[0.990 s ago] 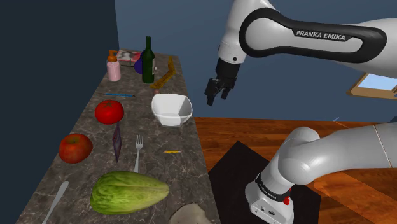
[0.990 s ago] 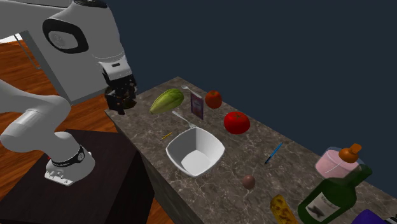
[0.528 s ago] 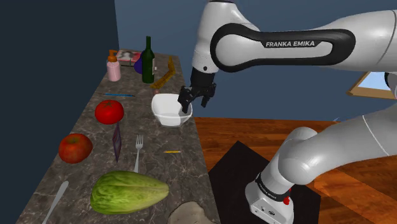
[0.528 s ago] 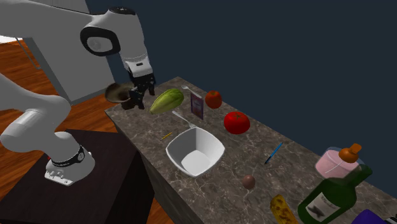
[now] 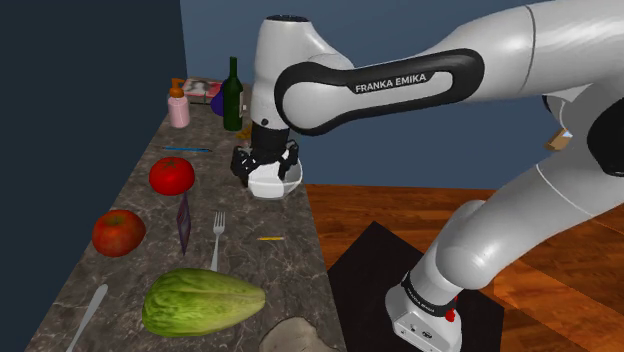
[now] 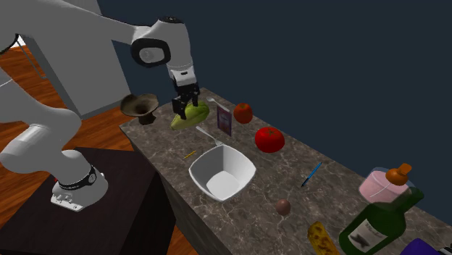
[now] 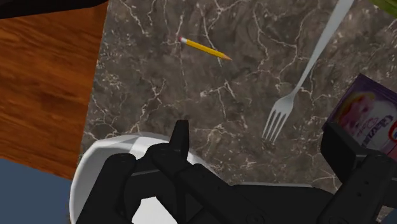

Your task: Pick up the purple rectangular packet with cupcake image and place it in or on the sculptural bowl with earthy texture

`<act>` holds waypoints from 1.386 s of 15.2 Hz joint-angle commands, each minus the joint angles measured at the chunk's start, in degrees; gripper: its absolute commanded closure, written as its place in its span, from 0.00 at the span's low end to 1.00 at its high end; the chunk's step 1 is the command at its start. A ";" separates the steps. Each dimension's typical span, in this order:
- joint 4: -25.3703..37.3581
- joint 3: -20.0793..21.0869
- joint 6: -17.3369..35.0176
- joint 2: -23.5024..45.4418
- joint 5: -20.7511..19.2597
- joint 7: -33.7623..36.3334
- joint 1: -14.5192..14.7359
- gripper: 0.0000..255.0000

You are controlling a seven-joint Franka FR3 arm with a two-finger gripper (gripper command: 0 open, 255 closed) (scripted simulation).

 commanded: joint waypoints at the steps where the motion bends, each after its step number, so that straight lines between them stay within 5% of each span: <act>1: 2.96 2.30 1.87 4.74 -2.35 5.29 -0.42 0.00; 7: 14.45 5.93 3.90 20.02 -12.88 20.64 0.49 0.00; 14: 32.83 3.56 0.90 38.22 -24.49 34.81 7.57 0.00; 21: 32.31 2.44 4.13 41.26 -26.27 36.19 8.38 0.00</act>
